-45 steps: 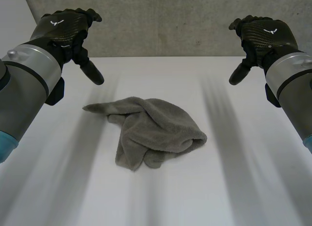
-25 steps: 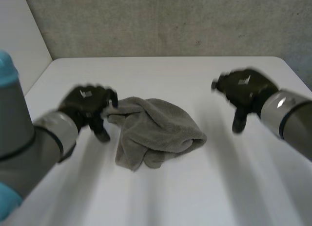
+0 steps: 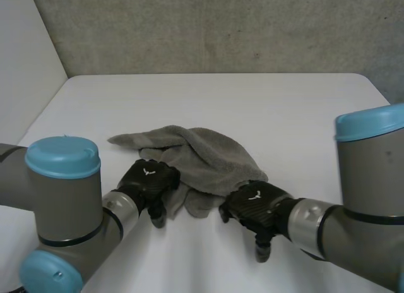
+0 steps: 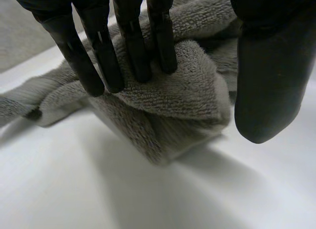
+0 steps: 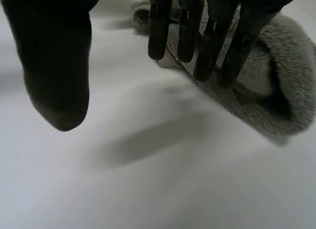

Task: Fold the towel.

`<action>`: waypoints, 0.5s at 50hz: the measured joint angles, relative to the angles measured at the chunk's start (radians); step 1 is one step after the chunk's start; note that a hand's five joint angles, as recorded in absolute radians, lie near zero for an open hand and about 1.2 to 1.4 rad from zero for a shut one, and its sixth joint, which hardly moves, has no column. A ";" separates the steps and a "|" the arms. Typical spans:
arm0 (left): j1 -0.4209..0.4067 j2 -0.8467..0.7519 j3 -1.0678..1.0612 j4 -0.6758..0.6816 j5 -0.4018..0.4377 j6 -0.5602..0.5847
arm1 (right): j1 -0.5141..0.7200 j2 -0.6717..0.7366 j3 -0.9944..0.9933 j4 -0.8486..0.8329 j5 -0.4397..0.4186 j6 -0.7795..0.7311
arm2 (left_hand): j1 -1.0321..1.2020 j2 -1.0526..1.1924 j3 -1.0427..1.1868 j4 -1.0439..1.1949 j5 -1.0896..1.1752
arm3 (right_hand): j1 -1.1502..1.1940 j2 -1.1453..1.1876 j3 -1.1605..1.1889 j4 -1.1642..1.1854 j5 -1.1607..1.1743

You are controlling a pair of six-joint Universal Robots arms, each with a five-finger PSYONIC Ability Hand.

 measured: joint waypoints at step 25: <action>-0.003 -0.186 0.167 0.115 -0.121 0.003 | 0.179 0.310 -0.273 -0.342 0.311 0.216 | -0.012 0.000 -0.008 -0.004 0.001 | -0.051 -0.054 -0.063 -0.066 -0.079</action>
